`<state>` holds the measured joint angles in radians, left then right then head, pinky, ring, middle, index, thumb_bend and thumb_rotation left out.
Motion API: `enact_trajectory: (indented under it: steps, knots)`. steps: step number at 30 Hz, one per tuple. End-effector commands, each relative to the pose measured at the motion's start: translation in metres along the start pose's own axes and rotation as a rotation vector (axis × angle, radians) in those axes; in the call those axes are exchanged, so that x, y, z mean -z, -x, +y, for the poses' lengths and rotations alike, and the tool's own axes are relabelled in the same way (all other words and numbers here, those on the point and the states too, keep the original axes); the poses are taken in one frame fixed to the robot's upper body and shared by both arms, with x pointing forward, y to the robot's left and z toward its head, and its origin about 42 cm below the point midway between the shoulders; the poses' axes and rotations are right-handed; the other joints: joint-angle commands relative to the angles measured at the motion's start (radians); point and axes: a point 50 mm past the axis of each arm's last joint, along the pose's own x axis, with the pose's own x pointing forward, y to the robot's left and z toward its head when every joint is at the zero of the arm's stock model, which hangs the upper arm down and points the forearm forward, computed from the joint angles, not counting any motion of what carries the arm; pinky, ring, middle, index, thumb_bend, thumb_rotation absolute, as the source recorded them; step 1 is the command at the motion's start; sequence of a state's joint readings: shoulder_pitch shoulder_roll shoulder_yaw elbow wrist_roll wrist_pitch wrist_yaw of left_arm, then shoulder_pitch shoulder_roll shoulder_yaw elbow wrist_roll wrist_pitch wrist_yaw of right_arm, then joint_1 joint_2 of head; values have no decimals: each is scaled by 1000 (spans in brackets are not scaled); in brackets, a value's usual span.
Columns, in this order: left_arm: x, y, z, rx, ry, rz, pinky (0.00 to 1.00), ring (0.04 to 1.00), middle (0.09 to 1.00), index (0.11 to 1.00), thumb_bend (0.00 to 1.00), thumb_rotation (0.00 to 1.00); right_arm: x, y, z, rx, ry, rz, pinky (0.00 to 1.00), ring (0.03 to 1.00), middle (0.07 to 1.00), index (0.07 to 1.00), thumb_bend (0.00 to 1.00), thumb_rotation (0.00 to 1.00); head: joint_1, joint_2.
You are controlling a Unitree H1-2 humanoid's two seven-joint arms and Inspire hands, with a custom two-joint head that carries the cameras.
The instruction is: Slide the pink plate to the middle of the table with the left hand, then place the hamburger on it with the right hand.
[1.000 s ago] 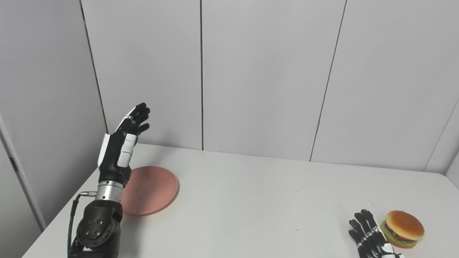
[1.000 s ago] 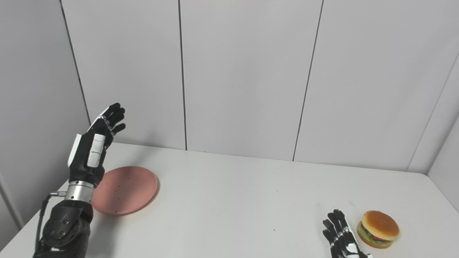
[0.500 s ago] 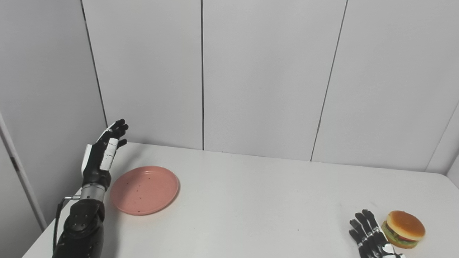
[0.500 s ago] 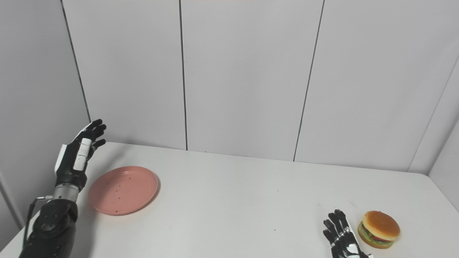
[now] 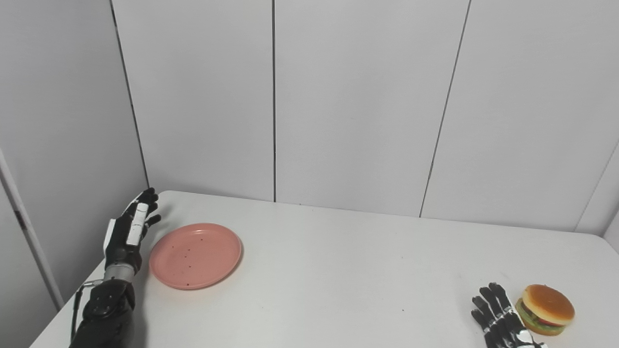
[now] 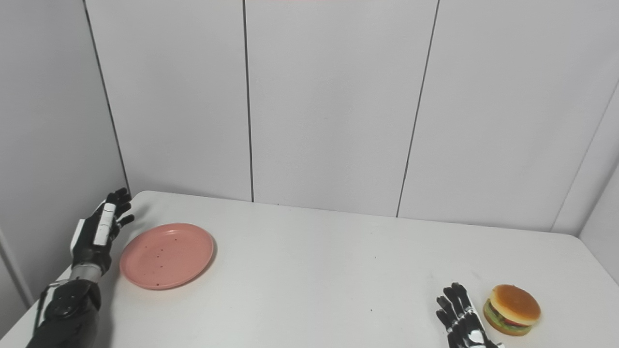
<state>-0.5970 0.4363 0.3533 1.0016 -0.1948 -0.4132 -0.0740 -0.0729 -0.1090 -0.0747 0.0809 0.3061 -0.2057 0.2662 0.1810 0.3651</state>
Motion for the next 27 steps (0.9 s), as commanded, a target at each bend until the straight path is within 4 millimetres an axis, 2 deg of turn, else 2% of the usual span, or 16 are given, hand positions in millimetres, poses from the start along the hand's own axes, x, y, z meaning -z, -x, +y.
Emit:
enact_trajectory:
  steps: [1, 7, 13, 16, 24, 27]
  knots:
    - [-58, -38, 10, 15, -2, -171, 846, 905, 883, 839, 927, 850, 36, 17, -35, 58, 25, 156, 972, 955, 958, 962, 873, 912, 0, 1]
    - [-48, -38, 16, 4, -52, -110, 830, 893, 875, 838, 925, 862, 37, 17, -36, 60, 21, 158, 975, 954, 961, 966, 861, 915, 2, 2]
    - [-41, -36, 19, 13, -55, -76, 871, 906, 871, 858, 927, 855, 37, 17, -36, 67, 17, 159, 972, 953, 956, 959, 869, 911, 0, 5]
    - [-38, -36, 20, 16, -60, -65, 879, 914, 873, 854, 959, 848, 36, 16, -36, 67, 13, 161, 972, 951, 956, 958, 872, 908, -3, 6]
    - [-32, -34, 13, 24, -40, -47, 882, 894, 849, 825, 935, 815, 36, 17, -36, 66, 16, 158, 971, 949, 954, 953, 863, 911, -7, 9]
    - [-31, -33, 10, 35, -45, -44, 850, 882, 840, 817, 966, 817, 36, 17, -35, 65, 15, 156, 972, 952, 956, 955, 863, 912, -9, 11]
